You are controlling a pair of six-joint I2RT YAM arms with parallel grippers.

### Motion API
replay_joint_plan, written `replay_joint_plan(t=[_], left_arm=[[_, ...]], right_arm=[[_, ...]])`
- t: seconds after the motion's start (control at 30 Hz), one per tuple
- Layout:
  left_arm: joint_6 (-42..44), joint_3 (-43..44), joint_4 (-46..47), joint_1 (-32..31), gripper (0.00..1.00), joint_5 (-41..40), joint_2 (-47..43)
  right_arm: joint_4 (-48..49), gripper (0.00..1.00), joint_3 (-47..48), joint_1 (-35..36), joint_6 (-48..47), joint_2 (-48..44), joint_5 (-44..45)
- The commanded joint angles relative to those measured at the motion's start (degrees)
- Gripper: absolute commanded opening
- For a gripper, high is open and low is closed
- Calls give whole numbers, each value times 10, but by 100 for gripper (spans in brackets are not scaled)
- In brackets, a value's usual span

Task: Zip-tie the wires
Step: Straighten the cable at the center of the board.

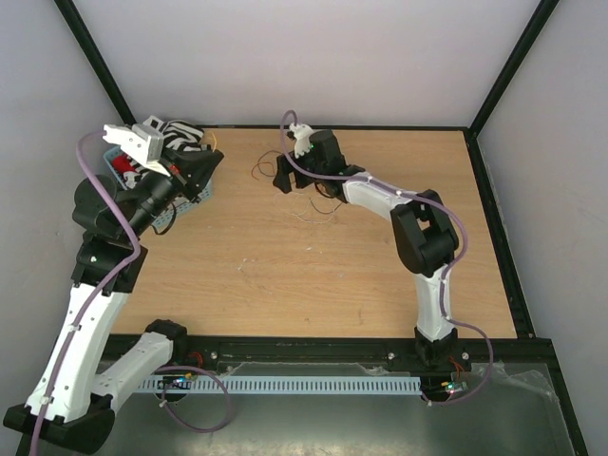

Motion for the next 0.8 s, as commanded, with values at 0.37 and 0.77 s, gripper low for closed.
replay_joint_plan(t=[0.37,0.77], left_arm=[[3,58,-53,1,0,-6,-39],[27,54,-113,1,0,-56,-55]], right_arm=[[45,14,77,11,-19,77,49],[-50,0,212,11,-122,-1,187]])
